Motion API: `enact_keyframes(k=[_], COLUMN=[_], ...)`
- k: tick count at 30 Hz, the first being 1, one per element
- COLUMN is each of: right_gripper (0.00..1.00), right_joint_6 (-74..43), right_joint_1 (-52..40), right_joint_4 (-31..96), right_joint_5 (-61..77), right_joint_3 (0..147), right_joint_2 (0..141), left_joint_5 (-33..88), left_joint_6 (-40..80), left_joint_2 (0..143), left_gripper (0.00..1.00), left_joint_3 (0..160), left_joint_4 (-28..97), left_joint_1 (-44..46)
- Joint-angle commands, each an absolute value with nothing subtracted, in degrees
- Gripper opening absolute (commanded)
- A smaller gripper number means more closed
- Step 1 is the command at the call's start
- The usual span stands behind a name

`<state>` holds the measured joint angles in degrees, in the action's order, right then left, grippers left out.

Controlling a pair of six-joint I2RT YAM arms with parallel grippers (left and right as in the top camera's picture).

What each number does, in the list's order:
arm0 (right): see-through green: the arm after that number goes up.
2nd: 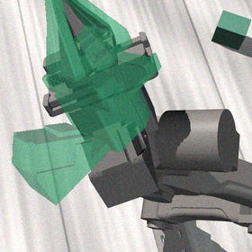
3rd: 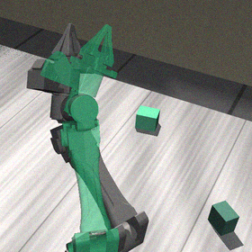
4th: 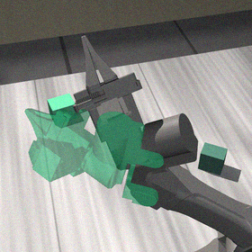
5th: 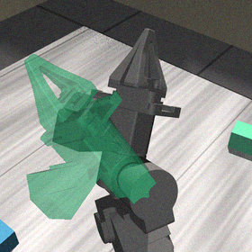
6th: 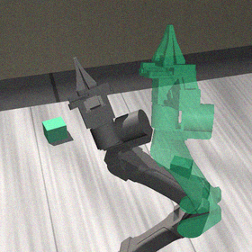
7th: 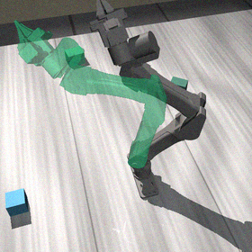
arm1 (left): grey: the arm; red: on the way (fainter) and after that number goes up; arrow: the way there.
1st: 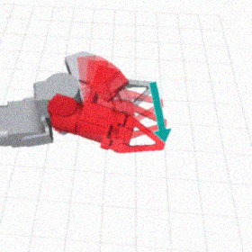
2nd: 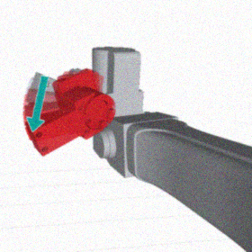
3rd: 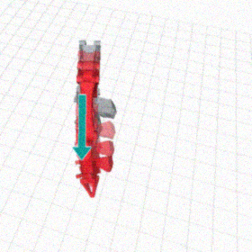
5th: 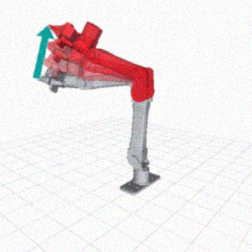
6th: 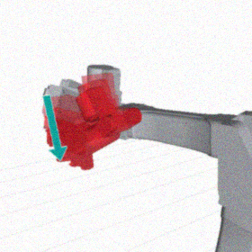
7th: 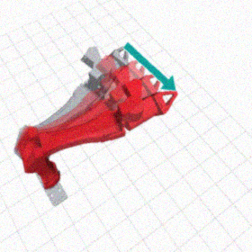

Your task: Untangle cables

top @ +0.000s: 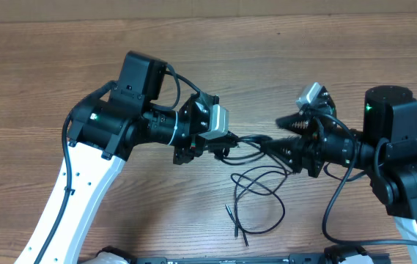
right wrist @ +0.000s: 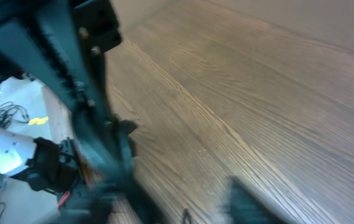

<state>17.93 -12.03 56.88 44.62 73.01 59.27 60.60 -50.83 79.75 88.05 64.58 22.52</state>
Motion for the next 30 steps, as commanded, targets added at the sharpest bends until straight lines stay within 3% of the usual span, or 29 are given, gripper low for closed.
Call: enact_keyframes(k=[1,4,12,13,15,17,19,21,23,26,30], right_gripper=[0.18,0.04,0.04,0.11,0.37,0.54,0.61,0.61,0.57,0.44,0.12], right_joint_6=[18.3,18.3,18.3,18.3,18.3,18.3,18.3,18.4,18.5,18.5,18.5], right_joint_1=[-11.9,-11.9,-11.9,-11.9,-11.9,-11.9,-11.9,-11.9,-11.9,-11.9,-11.9], right_joint_4=[56.5,56.5,56.9,56.9,56.9,56.9,56.9,56.9,56.9,56.9,56.9], right_joint_5=[45.1,45.3,46.0,46.6,47.5,48.2,50.2,51.5,51.8,53.3,54.0], right_joint_3=[74.4,74.4,74.4,74.4,74.4,74.4,74.4,74.4,74.4,74.4,74.4], right_joint_2=[58.9,58.9,58.9,58.9,58.9,58.9,58.9,58.9,58.9,58.9,58.9], left_joint_5=[64.1,64.1,64.1,64.2,64.5,65.8,66.6,66.6,67.7,68.7,68.4], left_joint_6=[-52.7,-52.7,-52.7,-52.7,-52.7,-52.7,-52.7,-52.7,-52.7,-52.7,-52.7], left_joint_2=[78.6,78.6,78.6,78.6,78.6,78.6,78.6,78.6,78.6,78.6,78.6], left_gripper=[0.04,0.04,0.04,0.04,0.04,0.04,0.04,0.04,0.04,0.04,0.04], left_joint_3=[89.2,89.2,89.2,89.2,89.2,89.2,89.2,89.2,89.2,89.2,89.2], left_joint_4=[64.2,63.8,63.7,63.7,63.7,63.6,62.9,62.7,62.3,61.8,61.2], left_joint_1=[23.2,23.2,23.2,23.2,23.2,23.4,23.8,24.1,24.1,24.2,24.4])
